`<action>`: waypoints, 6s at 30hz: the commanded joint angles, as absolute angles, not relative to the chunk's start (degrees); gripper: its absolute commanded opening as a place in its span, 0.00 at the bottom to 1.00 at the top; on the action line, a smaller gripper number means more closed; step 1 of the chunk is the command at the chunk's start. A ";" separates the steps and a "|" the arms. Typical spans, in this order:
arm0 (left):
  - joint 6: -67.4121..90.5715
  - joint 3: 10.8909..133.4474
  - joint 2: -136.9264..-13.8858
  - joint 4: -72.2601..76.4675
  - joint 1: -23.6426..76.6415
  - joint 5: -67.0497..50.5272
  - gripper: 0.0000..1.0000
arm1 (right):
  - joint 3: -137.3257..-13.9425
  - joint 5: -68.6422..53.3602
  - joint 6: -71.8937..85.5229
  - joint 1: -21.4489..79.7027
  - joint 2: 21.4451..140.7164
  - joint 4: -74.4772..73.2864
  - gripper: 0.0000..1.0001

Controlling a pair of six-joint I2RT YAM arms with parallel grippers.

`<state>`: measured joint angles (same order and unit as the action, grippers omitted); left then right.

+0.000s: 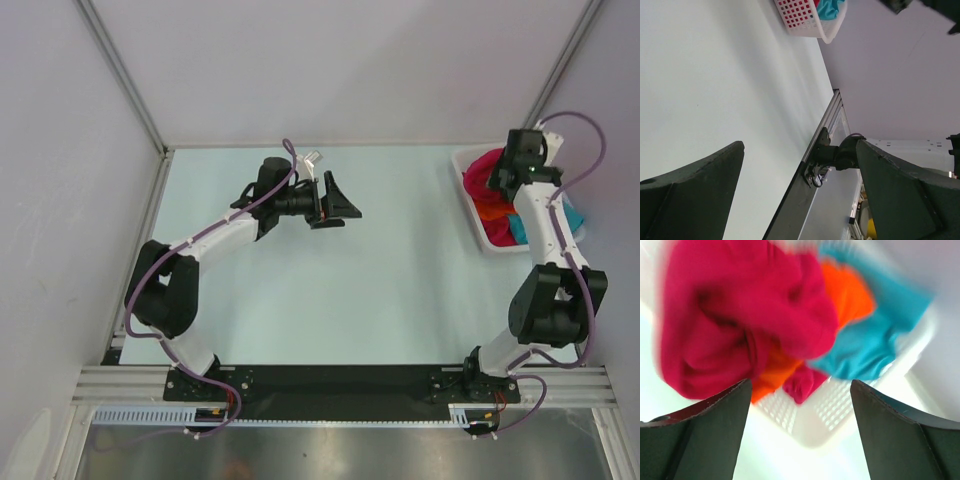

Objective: Fold and stack the t-shirts

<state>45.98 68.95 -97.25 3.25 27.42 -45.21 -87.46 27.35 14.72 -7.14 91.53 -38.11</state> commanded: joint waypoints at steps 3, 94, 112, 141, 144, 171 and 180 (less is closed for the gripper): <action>44.12 67.68 -93.34 4.22 27.69 -45.97 1.00 | -73.66 21.71 21.35 -5.98 89.56 -34.19 0.86; 36.21 65.74 -84.64 -8.61 23.64 -36.83 1.00 | -89.04 -0.09 19.42 23.91 103.01 -38.59 0.77; 36.30 66.09 -84.73 -8.44 25.05 -36.12 1.00 | -83.59 0.88 18.72 22.59 105.12 -35.95 0.76; 36.39 64.78 -84.73 -7.38 25.05 -36.56 1.00 | -87.19 14.15 17.14 22.15 102.38 -41.14 0.75; 36.21 64.86 -84.46 -7.82 25.05 -36.39 1.00 | -85.44 13.71 17.05 21.54 105.28 -39.29 0.75; 35.24 65.74 -86.84 -8.79 24.96 -35.51 1.00 | -121.85 20.65 13.71 30.92 97.38 -54.39 0.00; 34.72 66.45 -85.78 -10.19 24.87 -34.10 1.00 | -129.82 21.88 14.94 38.14 97.65 -59.76 0.00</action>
